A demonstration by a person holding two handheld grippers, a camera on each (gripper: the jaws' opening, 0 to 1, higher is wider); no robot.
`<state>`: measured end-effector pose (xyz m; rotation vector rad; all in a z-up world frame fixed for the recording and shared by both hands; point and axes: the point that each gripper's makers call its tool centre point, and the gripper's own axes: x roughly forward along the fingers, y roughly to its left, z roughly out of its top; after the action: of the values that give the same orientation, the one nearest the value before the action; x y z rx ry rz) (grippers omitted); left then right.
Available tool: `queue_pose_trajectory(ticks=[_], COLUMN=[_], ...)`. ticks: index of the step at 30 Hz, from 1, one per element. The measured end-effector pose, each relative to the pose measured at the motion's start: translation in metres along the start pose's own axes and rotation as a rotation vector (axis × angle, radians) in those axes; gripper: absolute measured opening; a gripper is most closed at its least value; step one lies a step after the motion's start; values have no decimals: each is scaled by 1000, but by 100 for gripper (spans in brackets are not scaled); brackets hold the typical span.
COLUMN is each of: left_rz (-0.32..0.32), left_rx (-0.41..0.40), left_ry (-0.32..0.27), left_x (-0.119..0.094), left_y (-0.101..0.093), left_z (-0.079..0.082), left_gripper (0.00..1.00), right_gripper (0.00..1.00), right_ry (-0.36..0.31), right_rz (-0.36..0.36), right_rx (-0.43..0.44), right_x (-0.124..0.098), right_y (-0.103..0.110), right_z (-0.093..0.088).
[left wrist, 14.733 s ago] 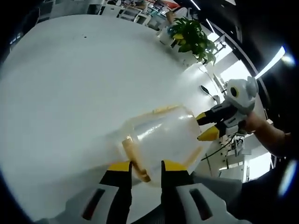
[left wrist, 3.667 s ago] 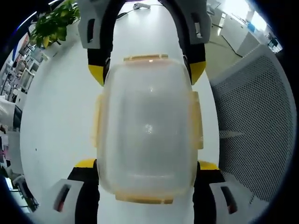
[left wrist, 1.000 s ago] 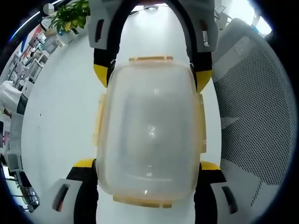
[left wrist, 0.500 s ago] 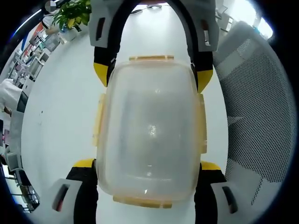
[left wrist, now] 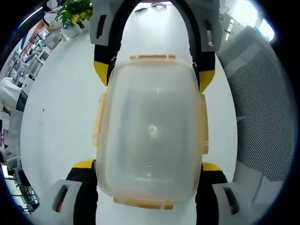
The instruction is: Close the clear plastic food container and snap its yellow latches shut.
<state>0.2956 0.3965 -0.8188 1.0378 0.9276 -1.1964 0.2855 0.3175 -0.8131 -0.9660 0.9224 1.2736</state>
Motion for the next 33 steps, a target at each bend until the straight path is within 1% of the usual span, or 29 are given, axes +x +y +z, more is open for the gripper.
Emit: queue_pose_trajectory(ticks=[12,18,26,29,33], left_rz=[-4,-6,-6,-7,-7], left_rx=[-3,12,10,6,10], left_ry=[-5,13,9,1,2], left_x=[4,6,8,9,10], left_y=[24,36,51,55,57], left_z=[3,3,7,8,8], left_gripper=[85,85,85,85,85], right_gripper=[79,79,79,79,79], right_ry=[-2,-5,-7,-3,-1], right_rz=[-3,-9,-10,-9,-10], right_rx=[4,16,14,15,17], right_x=[1,1,1,1,1], right_y=[-24,-36,-52,-55,-57], right_z=[-1,-2,-4,-5,-5])
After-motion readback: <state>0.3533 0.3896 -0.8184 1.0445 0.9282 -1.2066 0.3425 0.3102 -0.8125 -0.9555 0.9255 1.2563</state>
